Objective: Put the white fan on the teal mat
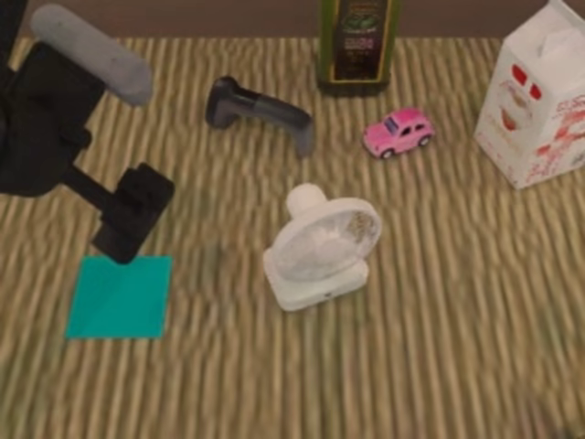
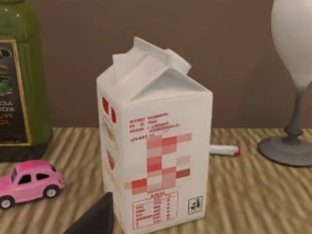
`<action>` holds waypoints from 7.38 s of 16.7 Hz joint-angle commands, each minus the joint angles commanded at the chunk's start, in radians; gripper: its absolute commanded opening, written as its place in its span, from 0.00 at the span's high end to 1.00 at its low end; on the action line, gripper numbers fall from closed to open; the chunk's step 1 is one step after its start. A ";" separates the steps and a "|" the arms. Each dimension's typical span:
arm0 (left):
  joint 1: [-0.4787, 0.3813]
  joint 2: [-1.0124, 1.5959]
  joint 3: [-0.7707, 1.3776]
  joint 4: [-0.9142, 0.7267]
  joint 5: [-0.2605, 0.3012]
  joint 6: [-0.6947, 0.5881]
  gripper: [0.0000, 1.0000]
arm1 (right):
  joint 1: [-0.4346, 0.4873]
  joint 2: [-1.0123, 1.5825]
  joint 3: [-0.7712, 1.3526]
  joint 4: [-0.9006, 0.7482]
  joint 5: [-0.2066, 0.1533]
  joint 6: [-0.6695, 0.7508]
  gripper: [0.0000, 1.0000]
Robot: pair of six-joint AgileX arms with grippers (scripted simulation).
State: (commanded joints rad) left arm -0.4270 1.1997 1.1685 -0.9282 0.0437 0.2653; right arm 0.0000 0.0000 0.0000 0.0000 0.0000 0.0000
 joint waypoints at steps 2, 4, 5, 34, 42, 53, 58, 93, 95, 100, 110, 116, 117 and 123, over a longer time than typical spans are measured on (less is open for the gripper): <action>-0.061 0.192 0.202 -0.135 -0.001 0.037 0.00 | 0.000 0.000 0.000 0.000 0.000 0.000 0.00; -0.118 0.378 0.403 -0.262 -0.004 0.072 0.00 | 0.000 0.000 0.000 0.000 0.000 0.000 0.00; -0.145 0.469 0.501 -0.323 -0.007 0.088 0.00 | 0.000 0.000 0.000 0.000 0.000 0.000 0.00; -0.319 1.064 0.936 -0.483 -0.039 0.192 0.00 | 0.000 0.000 0.000 0.000 0.000 0.000 0.00; -0.319 1.064 0.936 -0.483 -0.039 0.192 0.45 | 0.000 0.000 0.000 0.000 0.000 0.000 0.00; -0.319 1.064 0.936 -0.483 -0.039 0.192 1.00 | 0.000 0.000 0.000 0.000 0.000 0.000 0.00; -0.318 1.062 0.936 -0.483 -0.039 0.193 1.00 | 0.000 0.000 0.000 0.000 0.000 0.000 0.00; 0.183 0.494 0.367 -0.490 -0.022 1.082 1.00 | 0.000 0.000 0.000 0.000 0.000 0.000 0.00; 0.183 0.494 0.367 -0.490 -0.022 1.082 1.00 | 0.000 0.000 0.000 0.000 0.000 0.000 0.00; 0.184 0.499 0.310 -0.428 -0.022 1.079 1.00 | 0.000 0.000 0.000 0.000 0.000 0.000 0.00; 0.184 0.505 0.241 -0.354 -0.022 1.084 0.77 | 0.000 0.000 0.000 0.000 0.000 0.000 0.00; 0.184 0.505 0.241 -0.354 -0.022 1.084 0.32 | 0.000 0.000 0.000 0.000 0.000 0.000 0.00; 0.184 0.505 0.241 -0.354 -0.022 1.084 0.25 | 0.000 0.000 0.000 0.000 0.000 0.000 0.00; 0.184 0.505 0.241 -0.354 -0.022 1.084 0.00 | 0.000 0.000 0.000 0.000 0.000 0.000 0.00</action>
State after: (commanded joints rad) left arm -0.2428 1.7046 1.4092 -1.2819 0.0215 1.3492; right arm 0.0000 0.0000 0.0000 0.0000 0.0000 0.0000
